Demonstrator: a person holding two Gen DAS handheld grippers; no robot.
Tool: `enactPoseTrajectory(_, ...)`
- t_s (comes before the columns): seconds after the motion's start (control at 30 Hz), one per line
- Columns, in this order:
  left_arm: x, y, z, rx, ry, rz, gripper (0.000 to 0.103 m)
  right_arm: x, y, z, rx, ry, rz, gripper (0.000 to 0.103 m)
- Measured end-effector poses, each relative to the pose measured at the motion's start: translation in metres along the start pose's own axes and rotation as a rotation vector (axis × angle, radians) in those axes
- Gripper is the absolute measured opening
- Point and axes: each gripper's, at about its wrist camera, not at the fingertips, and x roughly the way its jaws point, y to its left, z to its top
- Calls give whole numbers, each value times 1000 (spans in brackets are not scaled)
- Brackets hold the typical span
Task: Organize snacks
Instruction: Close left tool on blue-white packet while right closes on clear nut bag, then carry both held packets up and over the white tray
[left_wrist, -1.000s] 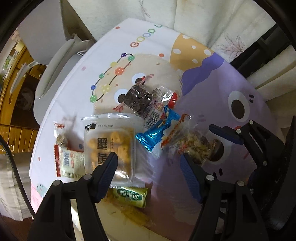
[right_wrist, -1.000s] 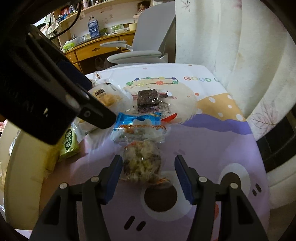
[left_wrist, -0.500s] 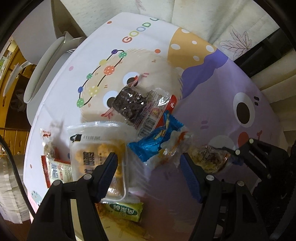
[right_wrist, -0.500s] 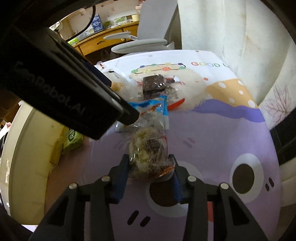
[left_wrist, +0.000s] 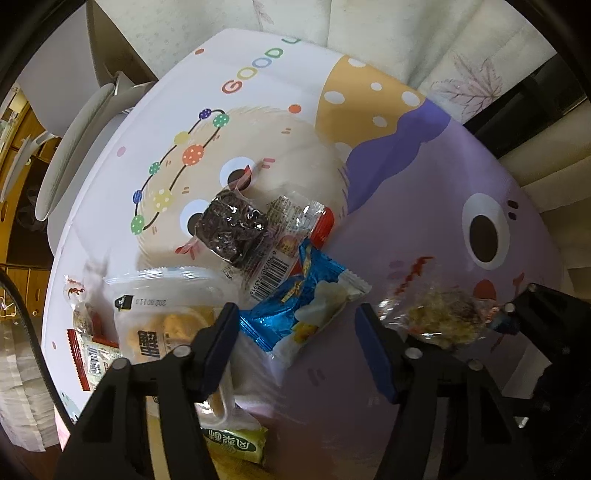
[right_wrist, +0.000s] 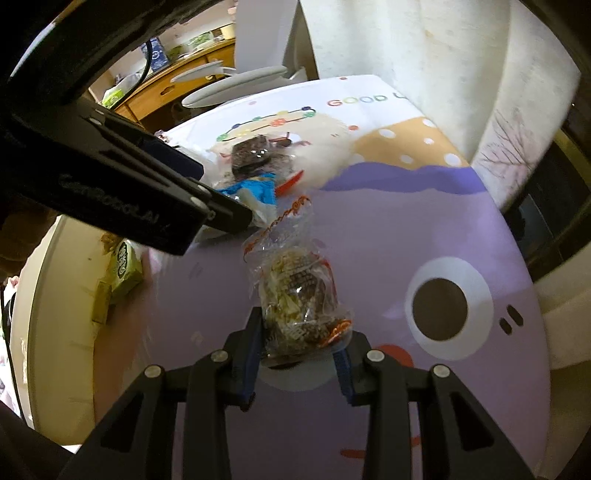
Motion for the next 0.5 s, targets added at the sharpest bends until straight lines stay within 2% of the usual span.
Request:
enactPoseTrajectory(0.13,3,-2,3,-15,2,0,55,-3,-6,0,23,4,-8,35)
enactPoseTrajectory(0.3,10,-1,7,-36,19,-2,34,-12,-12,-6,28,5,-12,35)
enactPoseTrajectory(0.5,13,3,8,-66,20,1,29,-20,-15,-12,46,3,-13,35)
